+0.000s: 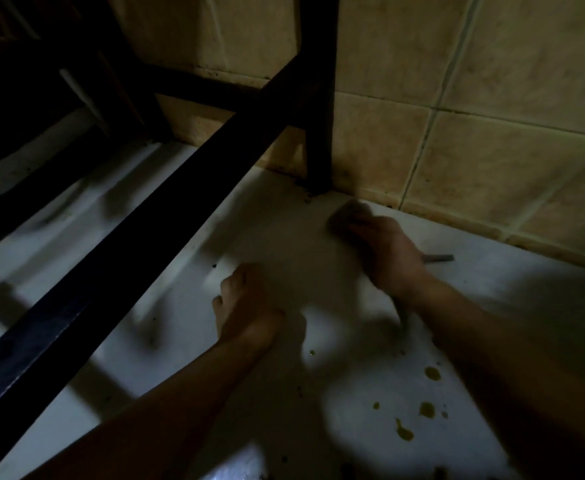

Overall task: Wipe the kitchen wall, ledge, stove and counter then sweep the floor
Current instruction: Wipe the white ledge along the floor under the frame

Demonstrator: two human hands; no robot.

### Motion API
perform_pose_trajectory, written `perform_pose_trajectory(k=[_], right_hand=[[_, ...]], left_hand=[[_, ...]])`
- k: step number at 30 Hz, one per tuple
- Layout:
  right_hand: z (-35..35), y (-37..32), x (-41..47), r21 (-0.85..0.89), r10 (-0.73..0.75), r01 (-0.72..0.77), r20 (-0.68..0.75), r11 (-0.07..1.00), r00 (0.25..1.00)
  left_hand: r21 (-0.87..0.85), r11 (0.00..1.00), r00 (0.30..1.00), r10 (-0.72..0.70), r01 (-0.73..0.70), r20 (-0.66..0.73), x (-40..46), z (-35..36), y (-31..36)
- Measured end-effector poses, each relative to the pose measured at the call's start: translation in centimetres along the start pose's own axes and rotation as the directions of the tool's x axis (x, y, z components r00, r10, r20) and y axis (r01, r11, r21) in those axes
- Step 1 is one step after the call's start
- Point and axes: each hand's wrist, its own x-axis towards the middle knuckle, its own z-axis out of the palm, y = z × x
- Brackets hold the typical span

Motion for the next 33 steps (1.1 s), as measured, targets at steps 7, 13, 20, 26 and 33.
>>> perform_pose_trajectory(k=[7,13,20,26,33], right_hand=[[1.6,-4.2,-4.9,0.003,-0.055,0.055,-0.025,0.998,0.998],[-0.1,-1.6,-6.5,-0.051,-0.057,0.059,0.052,0.997,0.997],[-0.9,1.1,-6.4,-0.183,0.320,-0.347,-0.164,0.920,0.933],[0.6,-3.0,-10.6,-0.143,0.099,-0.118,-0.132,0.983,0.986],[-4.0,2.2,-15.4,-0.135,0.376,-0.443,-0.351,0.886,0.858]], left_hand=[[0.086,0.996,0.996,-0.030,0.023,0.083,0.2,0.9,2.1],[0.224,0.963,0.977,0.108,-0.149,0.184,-1.0,1.0,5.2],[0.242,0.948,0.967,0.158,-0.206,0.201,-1.3,2.0,5.7],[0.317,0.887,0.936,0.273,-0.335,0.223,-2.7,2.9,6.6],[0.265,0.861,0.897,0.387,-0.434,0.212,-4.4,4.2,8.0]])
